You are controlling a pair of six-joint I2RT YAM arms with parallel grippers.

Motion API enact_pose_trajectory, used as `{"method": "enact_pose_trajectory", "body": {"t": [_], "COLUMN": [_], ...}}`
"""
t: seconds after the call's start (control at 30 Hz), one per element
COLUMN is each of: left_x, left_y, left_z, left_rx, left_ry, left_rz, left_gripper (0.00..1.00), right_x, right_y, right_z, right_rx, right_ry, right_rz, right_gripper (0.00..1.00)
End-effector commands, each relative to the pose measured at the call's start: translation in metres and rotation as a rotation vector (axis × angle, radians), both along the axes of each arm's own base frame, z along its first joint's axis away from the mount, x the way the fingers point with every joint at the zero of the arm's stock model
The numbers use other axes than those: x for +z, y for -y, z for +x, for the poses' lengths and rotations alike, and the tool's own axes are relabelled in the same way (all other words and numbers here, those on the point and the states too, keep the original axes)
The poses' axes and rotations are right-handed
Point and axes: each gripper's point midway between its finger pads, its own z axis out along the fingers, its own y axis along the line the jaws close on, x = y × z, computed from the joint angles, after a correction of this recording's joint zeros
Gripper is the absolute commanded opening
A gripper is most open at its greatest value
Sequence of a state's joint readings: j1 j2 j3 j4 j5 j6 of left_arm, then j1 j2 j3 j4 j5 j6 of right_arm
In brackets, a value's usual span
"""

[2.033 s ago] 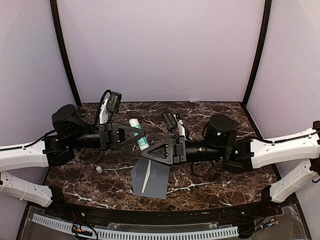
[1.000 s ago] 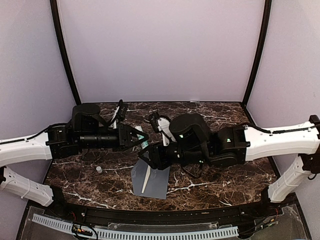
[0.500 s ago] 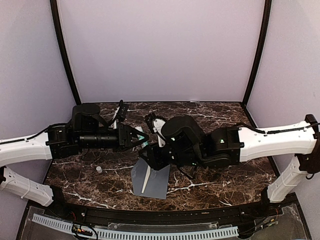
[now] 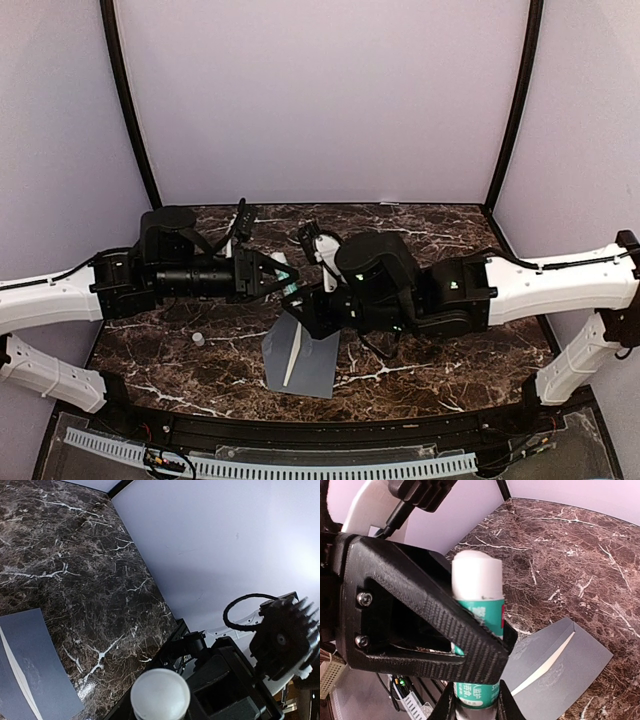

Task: Place the letter into the envelope and seal it
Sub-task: Unscrew the solid glue.

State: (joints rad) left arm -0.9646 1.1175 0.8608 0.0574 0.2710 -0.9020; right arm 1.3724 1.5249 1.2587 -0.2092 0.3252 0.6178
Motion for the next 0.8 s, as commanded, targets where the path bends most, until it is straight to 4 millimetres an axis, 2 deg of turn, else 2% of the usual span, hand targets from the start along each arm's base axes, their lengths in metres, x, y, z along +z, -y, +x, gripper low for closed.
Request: {"method": "enact_pose_trajectory", "body": {"t": [0.0,0.23,0.37,0.53,0.77], "left_x": [0.036,0.067,0.081,0.092,0.099], "left_y": [0.001,0.005,0.004,0.002,-0.003], "left_z": [-0.017,-0.05,-0.063,-0.075,-0.084], "left_rx": [-0.098,-0.298,-0.363,-0.424,-0.452], "left_ry": [0.162,0.342,0.397,0.426,0.429], "left_rz": [-0.124,-0.251,-0.306,-0.363,-0.409], "left_gripper": [0.0,0.0,0.0,0.0,0.0], "right_x": [0.037,0.066,0.084,0.095,0.098], "right_y": [0.002,0.008,0.01,0.013,0.014], "right_z": [-0.005,-0.02,-0.033,-0.047,-0.051], "right_rx": [0.031,0.189,0.3,0.4,0.426], "right_ry": [-0.07,-0.226,-0.289,-0.351,-0.359], "right_rz": [0.217,0.507,0.648,0.748,0.769], "right_gripper": [0.07,0.04,0.04,0.04,0.05]}}
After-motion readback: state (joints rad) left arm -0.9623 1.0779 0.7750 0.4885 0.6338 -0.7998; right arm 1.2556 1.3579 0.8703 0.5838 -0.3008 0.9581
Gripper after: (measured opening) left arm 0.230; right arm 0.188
